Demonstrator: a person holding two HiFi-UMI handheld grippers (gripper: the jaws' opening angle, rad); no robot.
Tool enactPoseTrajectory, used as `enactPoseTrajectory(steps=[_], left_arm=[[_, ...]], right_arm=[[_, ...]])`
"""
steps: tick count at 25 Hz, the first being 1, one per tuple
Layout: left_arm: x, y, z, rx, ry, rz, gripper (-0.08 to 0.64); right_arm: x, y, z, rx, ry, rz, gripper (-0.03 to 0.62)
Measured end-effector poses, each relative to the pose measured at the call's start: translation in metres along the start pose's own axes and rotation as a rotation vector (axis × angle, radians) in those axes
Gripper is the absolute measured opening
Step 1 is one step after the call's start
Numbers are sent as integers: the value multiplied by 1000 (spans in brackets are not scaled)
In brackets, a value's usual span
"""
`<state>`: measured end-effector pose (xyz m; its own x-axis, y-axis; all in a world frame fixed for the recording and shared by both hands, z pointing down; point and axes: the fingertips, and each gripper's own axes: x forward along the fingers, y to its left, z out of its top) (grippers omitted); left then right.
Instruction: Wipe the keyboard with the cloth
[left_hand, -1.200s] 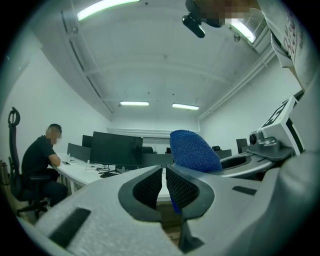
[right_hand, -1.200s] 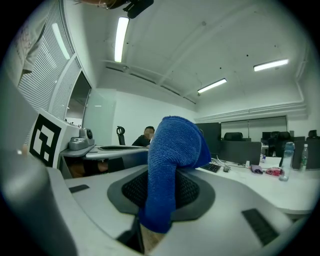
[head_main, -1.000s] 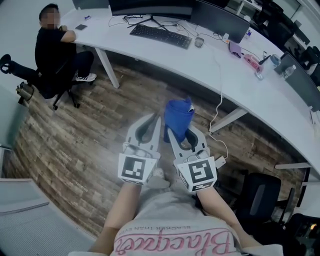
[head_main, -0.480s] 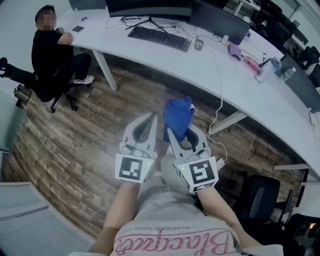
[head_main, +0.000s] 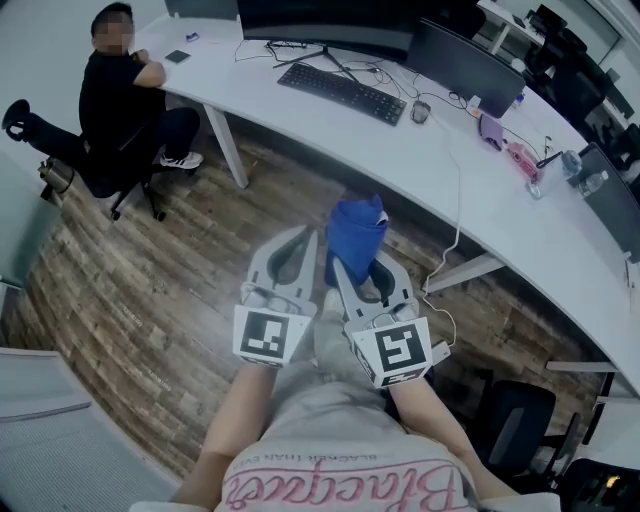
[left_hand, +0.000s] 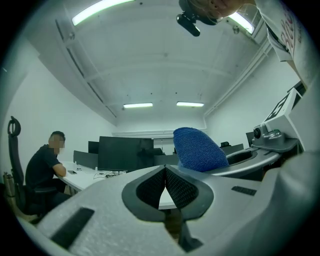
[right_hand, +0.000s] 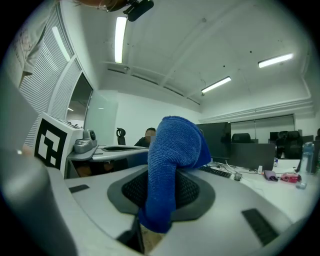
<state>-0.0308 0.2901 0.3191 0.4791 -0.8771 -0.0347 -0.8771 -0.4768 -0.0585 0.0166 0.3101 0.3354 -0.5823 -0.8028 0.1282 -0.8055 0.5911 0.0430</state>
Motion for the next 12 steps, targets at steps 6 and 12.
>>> enactPoseTrajectory(steps=[6, 12], left_arm=[[30, 24, -3, 3, 6, 25, 5], [76, 45, -4, 11, 7, 33, 5]], right_arm=[[33, -19, 1, -1, 1, 20, 98], [73, -47, 6, -7, 9, 44, 98]])
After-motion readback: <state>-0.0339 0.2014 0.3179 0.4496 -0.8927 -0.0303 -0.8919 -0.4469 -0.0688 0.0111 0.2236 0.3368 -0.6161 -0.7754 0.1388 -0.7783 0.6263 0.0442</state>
